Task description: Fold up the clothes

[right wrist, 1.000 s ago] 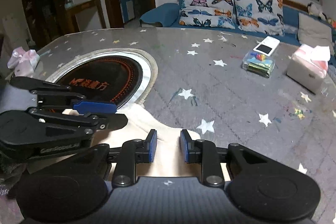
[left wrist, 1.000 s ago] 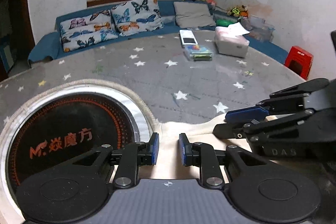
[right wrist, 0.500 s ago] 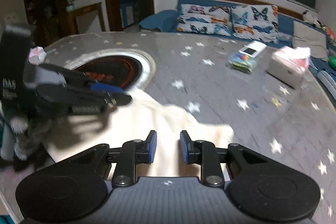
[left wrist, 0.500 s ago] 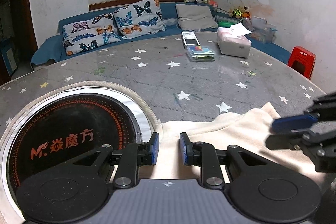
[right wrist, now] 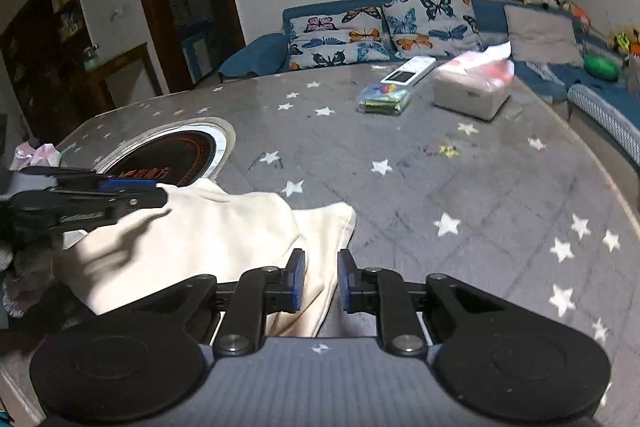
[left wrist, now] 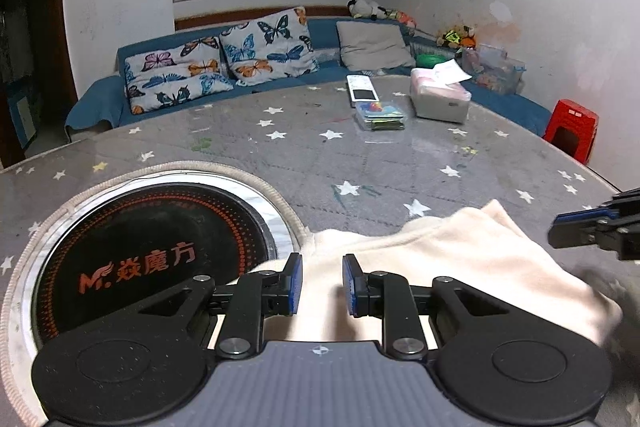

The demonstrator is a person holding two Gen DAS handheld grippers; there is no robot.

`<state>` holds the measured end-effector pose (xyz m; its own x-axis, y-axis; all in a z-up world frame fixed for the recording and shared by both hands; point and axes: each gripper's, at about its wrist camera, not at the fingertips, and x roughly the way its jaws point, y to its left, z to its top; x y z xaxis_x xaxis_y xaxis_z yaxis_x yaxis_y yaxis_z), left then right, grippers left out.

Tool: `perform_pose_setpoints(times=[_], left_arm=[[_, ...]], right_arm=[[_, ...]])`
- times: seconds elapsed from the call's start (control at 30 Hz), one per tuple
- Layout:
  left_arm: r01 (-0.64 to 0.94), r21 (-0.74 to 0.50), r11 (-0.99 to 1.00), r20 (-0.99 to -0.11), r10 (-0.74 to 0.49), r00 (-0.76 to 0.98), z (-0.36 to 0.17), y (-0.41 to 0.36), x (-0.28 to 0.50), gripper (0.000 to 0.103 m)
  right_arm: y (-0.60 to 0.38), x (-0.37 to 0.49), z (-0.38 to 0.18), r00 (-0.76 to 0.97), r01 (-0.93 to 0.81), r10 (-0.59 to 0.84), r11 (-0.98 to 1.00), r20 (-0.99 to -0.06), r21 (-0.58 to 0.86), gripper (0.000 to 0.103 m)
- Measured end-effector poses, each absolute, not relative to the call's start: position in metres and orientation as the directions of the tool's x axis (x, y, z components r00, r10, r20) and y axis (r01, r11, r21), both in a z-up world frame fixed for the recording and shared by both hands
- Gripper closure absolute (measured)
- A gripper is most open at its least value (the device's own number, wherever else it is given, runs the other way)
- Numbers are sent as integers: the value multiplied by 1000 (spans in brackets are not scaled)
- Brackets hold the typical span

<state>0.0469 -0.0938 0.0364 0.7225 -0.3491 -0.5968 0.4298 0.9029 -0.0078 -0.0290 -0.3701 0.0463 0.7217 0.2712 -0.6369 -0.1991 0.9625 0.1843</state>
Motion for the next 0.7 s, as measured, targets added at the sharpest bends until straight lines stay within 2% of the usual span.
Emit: perform_pose_setpoints(times=[0.33,0.4,0.43,0.7], left_arm=[[403,6,915,-594,-321,738,36,-72,14,79],[389,4,921,-600,-309,738,33,-69,13,78],[382,1,924,-603,-304,737,31,-68,12,79],[356,28,934,-607,-267,749,25,-58,8,78]], right_arm=[[-359,-21,28,701,-199,320,946,-637,257,88],[-354,-24,29,710,-202,305,952,-635,231,91],[-352,-25,29,714,-204,297,955,-634,218,97],[-339,-39,44,774,-185,194,980,-603,78,100]])
